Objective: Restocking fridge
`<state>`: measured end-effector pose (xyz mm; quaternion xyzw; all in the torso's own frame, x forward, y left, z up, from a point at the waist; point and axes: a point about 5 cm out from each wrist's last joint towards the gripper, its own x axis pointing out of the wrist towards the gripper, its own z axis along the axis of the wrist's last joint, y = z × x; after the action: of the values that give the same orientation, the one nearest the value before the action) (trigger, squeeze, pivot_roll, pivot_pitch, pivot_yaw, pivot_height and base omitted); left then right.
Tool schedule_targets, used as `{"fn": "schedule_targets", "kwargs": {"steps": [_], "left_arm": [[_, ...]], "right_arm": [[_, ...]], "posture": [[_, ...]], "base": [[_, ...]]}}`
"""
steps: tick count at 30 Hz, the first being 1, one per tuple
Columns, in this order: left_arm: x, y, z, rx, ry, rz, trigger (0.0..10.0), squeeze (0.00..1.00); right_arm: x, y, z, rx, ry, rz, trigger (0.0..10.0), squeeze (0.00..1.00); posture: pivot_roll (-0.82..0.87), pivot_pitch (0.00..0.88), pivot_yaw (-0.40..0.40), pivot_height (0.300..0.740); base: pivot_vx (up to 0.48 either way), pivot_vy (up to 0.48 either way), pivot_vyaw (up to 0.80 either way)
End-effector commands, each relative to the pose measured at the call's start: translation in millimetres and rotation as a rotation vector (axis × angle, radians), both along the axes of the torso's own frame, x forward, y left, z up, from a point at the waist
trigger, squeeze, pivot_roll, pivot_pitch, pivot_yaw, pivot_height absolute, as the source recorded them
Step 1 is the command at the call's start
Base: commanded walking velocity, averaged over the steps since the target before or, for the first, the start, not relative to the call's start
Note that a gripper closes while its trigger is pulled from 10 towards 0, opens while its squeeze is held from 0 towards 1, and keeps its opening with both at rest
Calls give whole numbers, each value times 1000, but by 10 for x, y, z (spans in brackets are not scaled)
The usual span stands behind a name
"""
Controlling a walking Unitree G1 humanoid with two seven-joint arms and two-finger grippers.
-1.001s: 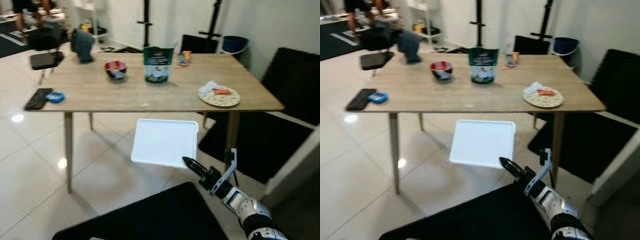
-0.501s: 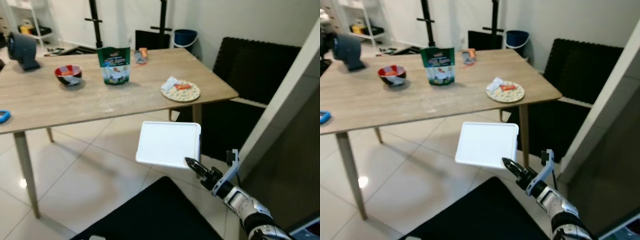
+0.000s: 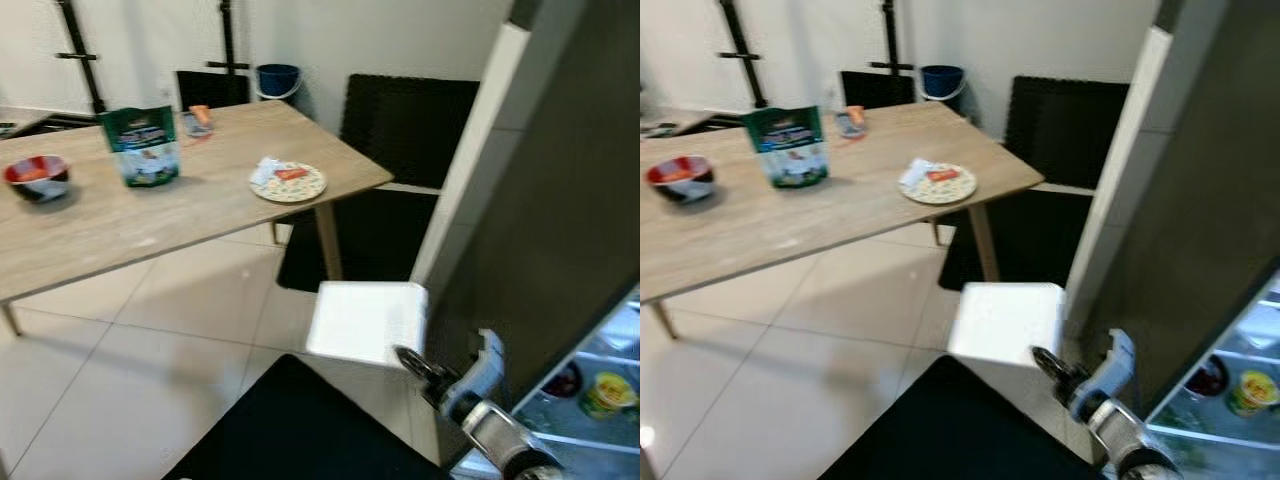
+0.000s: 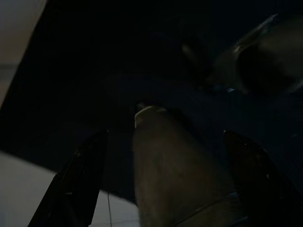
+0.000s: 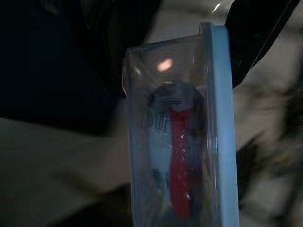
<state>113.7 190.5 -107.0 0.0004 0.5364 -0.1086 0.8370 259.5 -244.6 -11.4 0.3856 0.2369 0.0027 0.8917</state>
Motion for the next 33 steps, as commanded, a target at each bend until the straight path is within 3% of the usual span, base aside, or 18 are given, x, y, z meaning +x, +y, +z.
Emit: {"fn": "schedule_targets", "kwargs": {"steps": [1, 4, 5, 7, 14, 17, 22, 25, 33], "left_arm": [[-47, -24, -20, 8, 23, -13, 10000, 0], [-25, -73, -21, 5, 21, -16, 10000, 0], [-25, -73, -21, 5, 21, -16, 10000, 0], [-20, -103, -24, 4, 21, -20, 10000, 0], [-43, -123, -33, 9, 26, -29, 10000, 0], [-46, -125, -34, 9, 26, -30, 10000, 0], [-61, -122, -38, 16, 27, -31, 10000, 0], [-83, -44, -34, 32, 27, -35, 10000, 0], [-77, 65, -11, 26, 14, -19, 10000, 0]], "right_arm": [[-97, -40, -91, -15, 56, -66, 10000, 0], [-305, -185, -222, -57, 158, -169, 10000, 0], [-305, -185, -222, -57, 158, -169, 10000, 0], [-544, -281, -361, -100, 268, -241, 10000, 0], [-865, -354, -528, -157, 415, -327, 10000, 0], [-899, -363, -543, -167, 432, -339, 10000, 0], [-1116, -377, -639, -204, 524, -360, 10000, 0], [-1171, -376, -662, -209, 542, -370, 10000, 0], [-1170, -360, -666, -198, 525, -386, 10000, 0]], "posture": [[-96, 0, -28, 740], [-98, 0, -25, 740], [-98, 0, -25, 740], [-102, 0, -24, 740], [-103, 0, -23, 740], [-103, 0, -23, 740], [-102, 0, -26, 740], [-104, 0, -24, 740], [-103, 0, -21, 740]], "base": [[0, 0, -750], [0, 0, -750], [0, 0, -750], [0, 0, -750], [0, 0, -750], [0, 0, -750], [0, 0, -750], [0, 0, -748], [0, 0, -747]]}}
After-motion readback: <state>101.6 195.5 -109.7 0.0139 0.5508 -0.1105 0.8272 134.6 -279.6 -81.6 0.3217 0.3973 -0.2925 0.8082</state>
